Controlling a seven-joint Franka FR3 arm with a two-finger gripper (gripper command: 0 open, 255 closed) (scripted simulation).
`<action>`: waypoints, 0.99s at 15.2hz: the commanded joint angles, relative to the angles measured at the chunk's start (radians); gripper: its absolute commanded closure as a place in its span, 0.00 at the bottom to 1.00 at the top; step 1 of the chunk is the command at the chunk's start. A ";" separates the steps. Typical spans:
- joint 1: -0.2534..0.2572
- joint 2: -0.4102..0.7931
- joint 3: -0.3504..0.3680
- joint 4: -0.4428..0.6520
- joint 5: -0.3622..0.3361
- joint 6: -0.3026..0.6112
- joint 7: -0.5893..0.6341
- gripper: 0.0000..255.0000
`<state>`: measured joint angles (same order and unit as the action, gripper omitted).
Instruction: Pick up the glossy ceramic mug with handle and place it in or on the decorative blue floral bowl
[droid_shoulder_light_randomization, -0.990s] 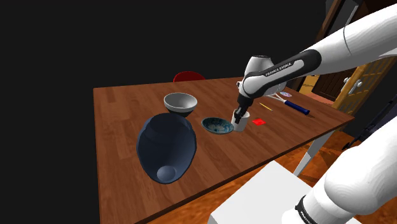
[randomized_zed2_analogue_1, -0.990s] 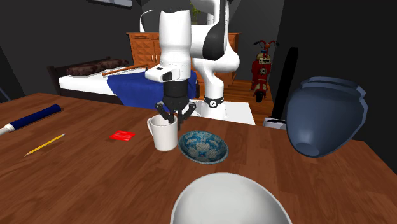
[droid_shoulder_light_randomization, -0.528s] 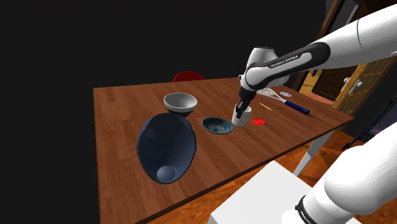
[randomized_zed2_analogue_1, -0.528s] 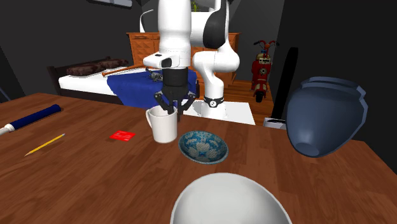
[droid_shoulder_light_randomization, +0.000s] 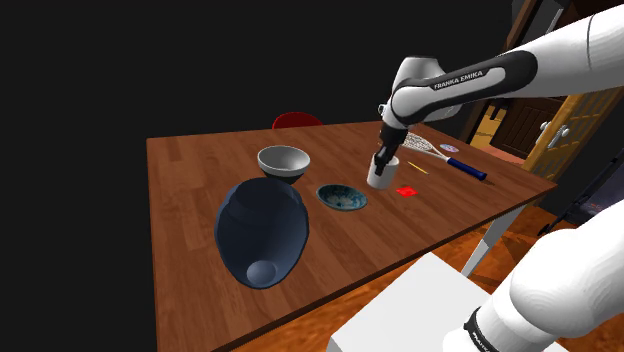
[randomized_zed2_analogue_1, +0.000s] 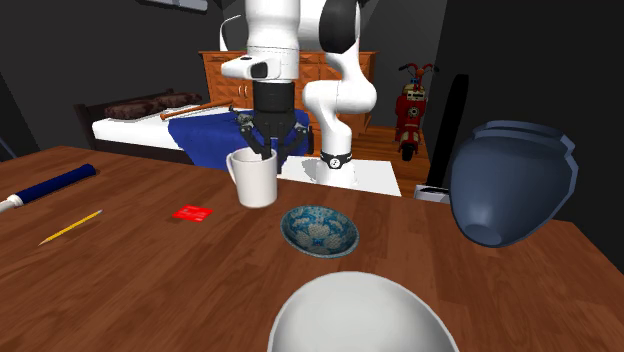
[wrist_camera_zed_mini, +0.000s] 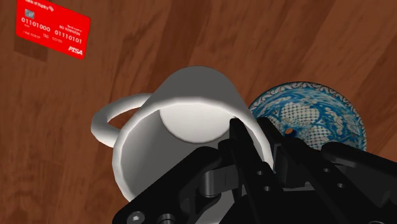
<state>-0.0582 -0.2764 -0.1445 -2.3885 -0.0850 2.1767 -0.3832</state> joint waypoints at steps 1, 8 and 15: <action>0.000 -0.012 0.001 0.019 0.000 -0.031 -0.001 1.00; 0.011 -0.035 0.021 0.087 0.006 -0.123 0.021 1.00; 0.081 0.019 0.131 0.188 0.034 -0.179 0.182 1.00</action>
<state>0.0159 -0.2692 -0.0242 -2.2140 -0.0538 2.0003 -0.2191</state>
